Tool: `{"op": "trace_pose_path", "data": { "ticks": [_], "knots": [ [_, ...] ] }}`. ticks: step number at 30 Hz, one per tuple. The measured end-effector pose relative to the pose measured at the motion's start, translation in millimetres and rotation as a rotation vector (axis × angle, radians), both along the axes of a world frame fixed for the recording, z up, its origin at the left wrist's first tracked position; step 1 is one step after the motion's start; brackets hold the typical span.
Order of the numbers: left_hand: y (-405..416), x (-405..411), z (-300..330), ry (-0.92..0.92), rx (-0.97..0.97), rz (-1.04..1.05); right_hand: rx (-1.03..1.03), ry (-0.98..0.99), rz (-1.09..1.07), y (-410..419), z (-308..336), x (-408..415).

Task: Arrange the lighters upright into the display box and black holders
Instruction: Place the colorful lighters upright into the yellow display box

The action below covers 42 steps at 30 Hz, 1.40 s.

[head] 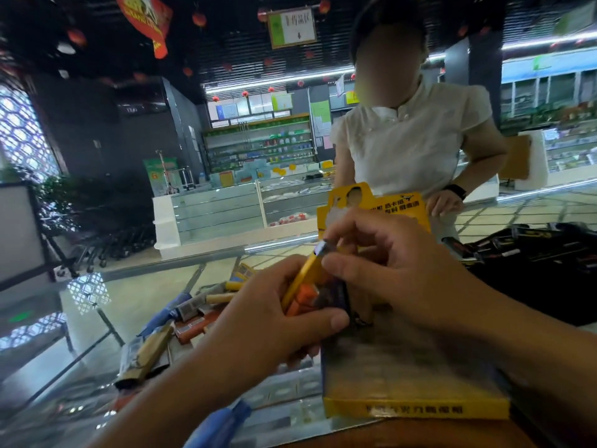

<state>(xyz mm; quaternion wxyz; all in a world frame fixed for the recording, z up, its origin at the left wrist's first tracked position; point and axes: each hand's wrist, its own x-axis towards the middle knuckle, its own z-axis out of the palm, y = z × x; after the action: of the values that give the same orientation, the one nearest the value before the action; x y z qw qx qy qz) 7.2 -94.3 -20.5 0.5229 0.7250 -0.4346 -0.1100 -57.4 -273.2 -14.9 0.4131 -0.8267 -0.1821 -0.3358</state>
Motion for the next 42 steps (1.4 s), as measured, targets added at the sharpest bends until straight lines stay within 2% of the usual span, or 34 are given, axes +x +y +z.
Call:
{"op": "trace_pose_path", "data": {
  "ticks": [3,5,13,19,22,25,30,42],
  "knots": [
    [2,6,-1,0.051,-0.076,0.047,0.224,0.005,-0.020,-6,5,-1],
    [4,6,2,0.097,-0.139,0.032,0.305,0.029,-0.031,-10,8,-3],
    [2,7,0,0.087,-0.130,-0.034,0.337,0.054,-0.012,-13,9,-2],
    [2,15,-6,-0.001,-0.065,0.002,0.229,0.051,-0.007,-20,12,-3],
    [7,26,-10,-0.111,0.011,0.164,0.083,-0.015,-0.175,-35,20,-6],
    [-3,27,-17,-0.179,0.141,0.194,-0.008,-0.013,-0.277,-52,23,-15],
    [-9,26,-23,-0.087,0.151,0.151,-0.091,0.016,-0.337,-64,27,-14],
    [-6,22,-19,-0.057,0.146,0.120,-0.264,0.006,-0.422,-68,25,-18]
  ]
}}
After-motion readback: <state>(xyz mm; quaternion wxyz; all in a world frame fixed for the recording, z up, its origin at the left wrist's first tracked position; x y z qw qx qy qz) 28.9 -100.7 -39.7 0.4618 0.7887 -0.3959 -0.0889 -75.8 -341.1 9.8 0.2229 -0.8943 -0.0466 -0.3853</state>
